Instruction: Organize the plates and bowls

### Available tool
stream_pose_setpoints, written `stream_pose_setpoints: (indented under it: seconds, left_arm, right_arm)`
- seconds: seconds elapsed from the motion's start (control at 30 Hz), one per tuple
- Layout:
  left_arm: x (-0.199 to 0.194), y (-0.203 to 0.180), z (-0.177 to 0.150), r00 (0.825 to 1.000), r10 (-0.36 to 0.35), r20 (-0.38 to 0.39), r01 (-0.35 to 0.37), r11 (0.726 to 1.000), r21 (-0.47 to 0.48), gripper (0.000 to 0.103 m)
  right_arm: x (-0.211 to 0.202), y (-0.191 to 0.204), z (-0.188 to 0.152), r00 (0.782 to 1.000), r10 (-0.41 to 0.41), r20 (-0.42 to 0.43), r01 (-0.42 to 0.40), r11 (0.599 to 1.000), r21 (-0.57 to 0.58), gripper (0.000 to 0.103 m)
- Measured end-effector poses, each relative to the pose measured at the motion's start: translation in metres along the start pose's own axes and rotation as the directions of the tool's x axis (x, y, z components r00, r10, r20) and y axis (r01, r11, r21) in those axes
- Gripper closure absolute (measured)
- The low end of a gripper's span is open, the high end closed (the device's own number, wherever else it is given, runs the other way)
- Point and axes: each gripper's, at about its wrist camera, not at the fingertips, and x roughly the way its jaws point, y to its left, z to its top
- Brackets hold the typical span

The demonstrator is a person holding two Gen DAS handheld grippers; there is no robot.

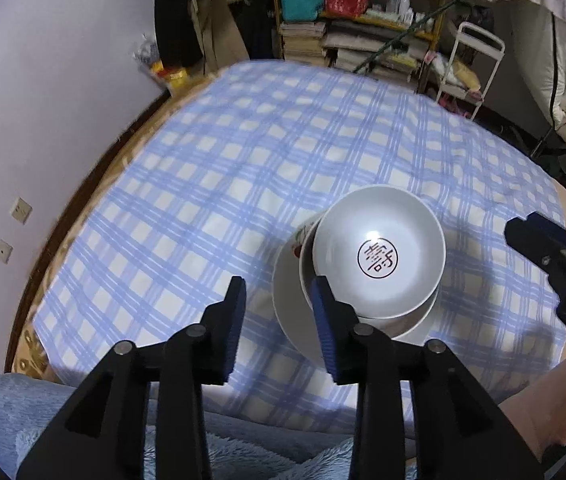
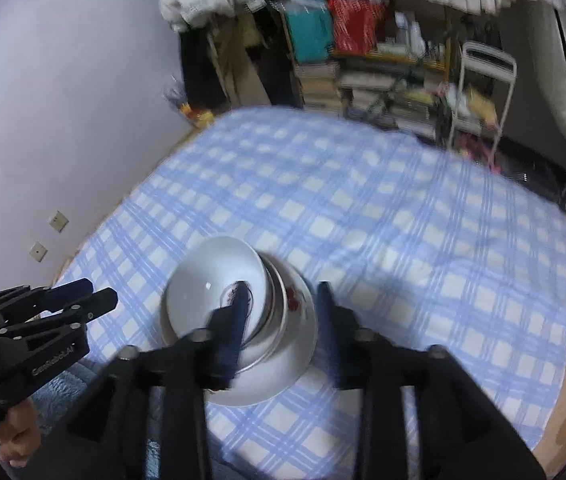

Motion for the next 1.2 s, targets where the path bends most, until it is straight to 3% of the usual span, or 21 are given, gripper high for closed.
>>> stream_pose_setpoints:
  seconds: [0.13, 0.17, 0.2, 0.27, 0.4, 0.47, 0.6, 0.77, 1.07, 1.2]
  left_arm:
    - [-0.023, 0.002, -0.010, 0.996, 0.013, 0.092, -0.014, 1.000, 0.012, 0.057]
    - [-0.026, 0.001, -0.013, 0.994, 0.017, 0.106, -0.019, 1.000, 0.017, 0.052]
    - [-0.029, 0.001, -0.014, 0.993, 0.017, 0.115, -0.020, 1.000, 0.021, 0.038]
    - [-0.040, -0.001, -0.021, 0.985, 0.002, 0.173, -0.009, 0.999, 0.038, 0.025]
    - [-0.057, -0.008, -0.029, 0.968, -0.004, 0.249, -0.010, 0.998, 0.057, 0.022]
    - [-0.063, -0.008, -0.032, 0.959, 0.007, 0.282, -0.020, 0.999, 0.045, 0.020]
    - [-0.073, -0.003, -0.038, 0.938, 0.042, 0.344, -0.049, 0.999, 0.013, 0.012]
    - [-0.084, -0.001, -0.043, 0.912, 0.084, 0.401, -0.095, 0.995, 0.008, 0.007]
    - [-0.085, -0.001, -0.042, 0.886, 0.107, 0.451, -0.116, 0.993, -0.008, 0.007]
    - [-0.086, -0.002, -0.042, 0.886, 0.105, 0.452, -0.116, 0.993, -0.003, 0.007]
  right_arm:
    - [-0.026, 0.002, -0.004, 0.996, 0.019, 0.085, -0.016, 0.999, -0.033, 0.040]
    - [-0.029, 0.003, -0.005, 0.995, 0.020, 0.098, -0.016, 0.999, -0.038, 0.036]
    - [-0.035, 0.003, -0.007, 0.992, 0.020, 0.122, -0.014, 0.999, -0.048, 0.033]
    - [-0.044, 0.004, -0.012, 0.986, 0.012, 0.169, -0.004, 0.999, -0.052, 0.025]
    - [-0.056, 0.002, -0.018, 0.966, -0.015, 0.259, 0.027, 0.999, -0.041, 0.003]
    - [-0.059, 0.001, -0.020, 0.956, -0.025, 0.292, 0.039, 0.998, -0.043, 0.000]
    - [-0.066, 0.001, -0.022, 0.939, -0.027, 0.344, 0.049, 0.997, -0.055, 0.000]
    - [-0.068, 0.003, -0.024, 0.933, -0.031, 0.358, 0.058, 0.996, -0.065, 0.000]
    - [-0.068, 0.003, -0.027, 0.933, -0.034, 0.358, 0.067, 0.995, -0.080, 0.000]
    - [-0.068, 0.003, -0.027, 0.930, -0.054, 0.365, 0.085, 0.994, -0.071, 0.000]
